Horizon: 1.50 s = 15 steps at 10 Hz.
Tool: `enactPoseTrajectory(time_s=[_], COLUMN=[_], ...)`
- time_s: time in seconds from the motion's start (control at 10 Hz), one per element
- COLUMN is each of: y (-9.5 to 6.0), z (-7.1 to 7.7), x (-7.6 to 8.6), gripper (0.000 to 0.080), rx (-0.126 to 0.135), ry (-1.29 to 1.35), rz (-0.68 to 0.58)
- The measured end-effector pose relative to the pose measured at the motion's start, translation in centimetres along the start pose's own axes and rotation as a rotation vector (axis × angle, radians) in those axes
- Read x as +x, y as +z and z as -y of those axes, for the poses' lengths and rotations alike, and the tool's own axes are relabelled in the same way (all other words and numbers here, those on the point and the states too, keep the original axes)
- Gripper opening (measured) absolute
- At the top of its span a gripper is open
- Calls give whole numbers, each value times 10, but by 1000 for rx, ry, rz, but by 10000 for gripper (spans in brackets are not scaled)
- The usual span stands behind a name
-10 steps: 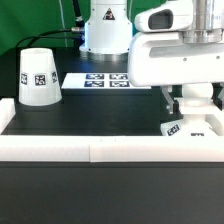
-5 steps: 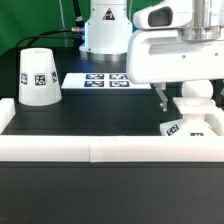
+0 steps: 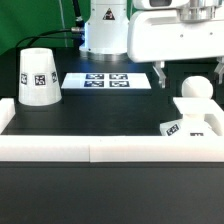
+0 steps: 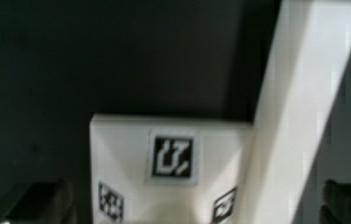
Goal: Assemble lamp
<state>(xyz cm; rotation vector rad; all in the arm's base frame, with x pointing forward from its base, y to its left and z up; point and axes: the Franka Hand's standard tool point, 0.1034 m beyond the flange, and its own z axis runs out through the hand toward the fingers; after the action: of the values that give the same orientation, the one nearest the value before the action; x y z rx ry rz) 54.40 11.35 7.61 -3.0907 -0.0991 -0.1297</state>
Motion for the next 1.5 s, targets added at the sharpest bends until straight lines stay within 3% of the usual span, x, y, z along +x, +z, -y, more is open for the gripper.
enactPoseTrajectory(time_s=[0.4, 0.8, 1.2, 1.5], y=[-2, -1, 18, 21], z=[34, 33, 46, 46], x=[-29, -29, -72, -80], gripper=[698, 698, 698, 698], rx=[9, 8, 22, 17], ry=[18, 15, -2, -10], rz=[-22, -23, -24, 3])
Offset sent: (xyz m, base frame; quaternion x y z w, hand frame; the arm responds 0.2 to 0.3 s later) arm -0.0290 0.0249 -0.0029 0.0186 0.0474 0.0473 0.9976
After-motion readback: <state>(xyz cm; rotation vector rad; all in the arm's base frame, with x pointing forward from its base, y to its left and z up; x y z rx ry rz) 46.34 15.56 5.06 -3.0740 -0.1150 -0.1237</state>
